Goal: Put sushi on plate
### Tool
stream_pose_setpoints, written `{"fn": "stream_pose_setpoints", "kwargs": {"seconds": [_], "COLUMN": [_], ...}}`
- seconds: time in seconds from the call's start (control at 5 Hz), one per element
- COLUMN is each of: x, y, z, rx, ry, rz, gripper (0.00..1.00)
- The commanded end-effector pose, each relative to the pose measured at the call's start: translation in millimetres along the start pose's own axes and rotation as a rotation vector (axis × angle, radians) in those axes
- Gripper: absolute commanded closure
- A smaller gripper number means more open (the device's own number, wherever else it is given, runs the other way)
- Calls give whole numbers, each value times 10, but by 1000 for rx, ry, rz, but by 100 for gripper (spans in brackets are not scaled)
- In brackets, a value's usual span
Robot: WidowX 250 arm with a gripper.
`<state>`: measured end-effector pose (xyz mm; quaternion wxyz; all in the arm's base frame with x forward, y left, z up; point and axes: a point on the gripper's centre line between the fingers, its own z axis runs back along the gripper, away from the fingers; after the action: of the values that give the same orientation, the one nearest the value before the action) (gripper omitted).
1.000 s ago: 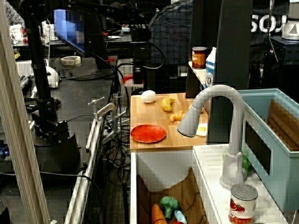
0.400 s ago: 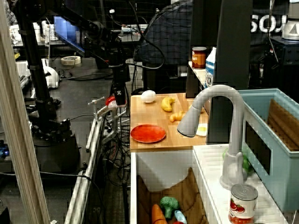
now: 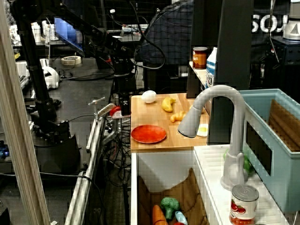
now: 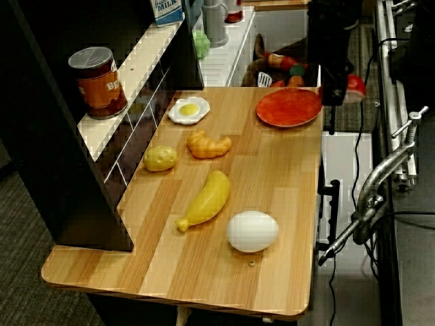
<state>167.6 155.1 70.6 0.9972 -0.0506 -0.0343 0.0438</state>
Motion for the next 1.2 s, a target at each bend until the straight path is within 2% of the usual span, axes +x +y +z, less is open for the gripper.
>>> {"fn": "stream_pose_setpoints", "kwargs": {"seconds": [0.0,0.2,0.6,0.8,1.0], "x": [310,449,617,617,617], "y": [-270,-292,-214,-214,-214], "z": [93,45,-50,-50,-50], "rx": [5,-11,27,27,27], "ry": [-38,-34,-25,-25,-25], "rz": [40,81,113,113,113], "gripper": [100,100,100,0,0]}}
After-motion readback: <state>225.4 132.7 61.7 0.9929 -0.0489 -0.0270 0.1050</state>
